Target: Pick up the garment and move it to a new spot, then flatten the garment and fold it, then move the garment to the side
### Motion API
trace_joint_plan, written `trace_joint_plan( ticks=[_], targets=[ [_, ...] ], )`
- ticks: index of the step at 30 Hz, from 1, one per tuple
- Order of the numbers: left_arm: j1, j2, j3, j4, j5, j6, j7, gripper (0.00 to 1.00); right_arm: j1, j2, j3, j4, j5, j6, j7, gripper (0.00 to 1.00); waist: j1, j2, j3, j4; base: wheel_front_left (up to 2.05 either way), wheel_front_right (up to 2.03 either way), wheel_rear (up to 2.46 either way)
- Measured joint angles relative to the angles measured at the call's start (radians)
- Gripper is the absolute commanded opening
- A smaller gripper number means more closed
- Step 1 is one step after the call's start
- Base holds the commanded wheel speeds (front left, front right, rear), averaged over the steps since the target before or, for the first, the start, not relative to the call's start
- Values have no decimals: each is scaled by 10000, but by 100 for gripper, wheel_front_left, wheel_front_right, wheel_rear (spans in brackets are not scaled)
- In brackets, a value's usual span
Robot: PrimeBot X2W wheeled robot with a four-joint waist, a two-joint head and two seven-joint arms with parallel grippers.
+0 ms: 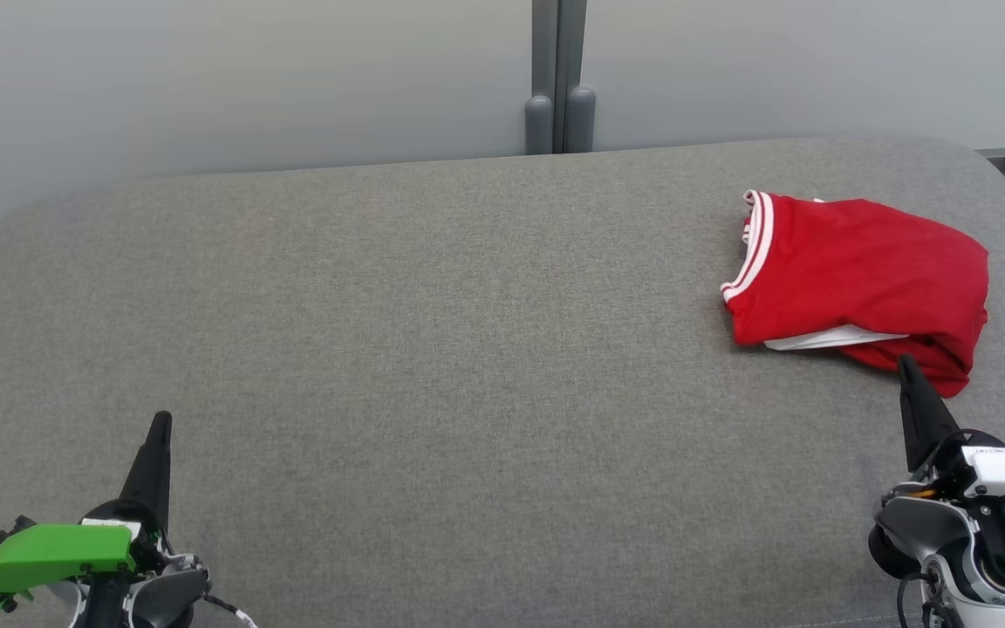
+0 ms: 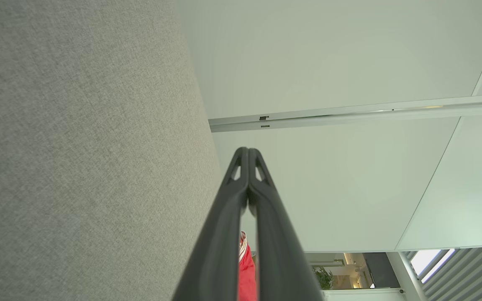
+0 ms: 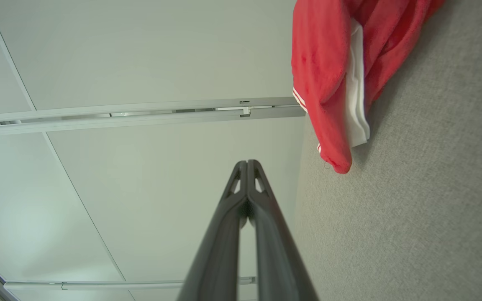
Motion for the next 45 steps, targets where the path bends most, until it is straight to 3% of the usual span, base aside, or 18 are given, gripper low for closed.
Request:
trace_joint_plan(
  ticks=[45],
  targets=[
    [1, -2, -6, -8, -2, 0, 0, 0, 0, 0, 4, -8, 13, 0, 0, 0, 0, 0, 1, 0, 0, 0, 0]
  ],
)
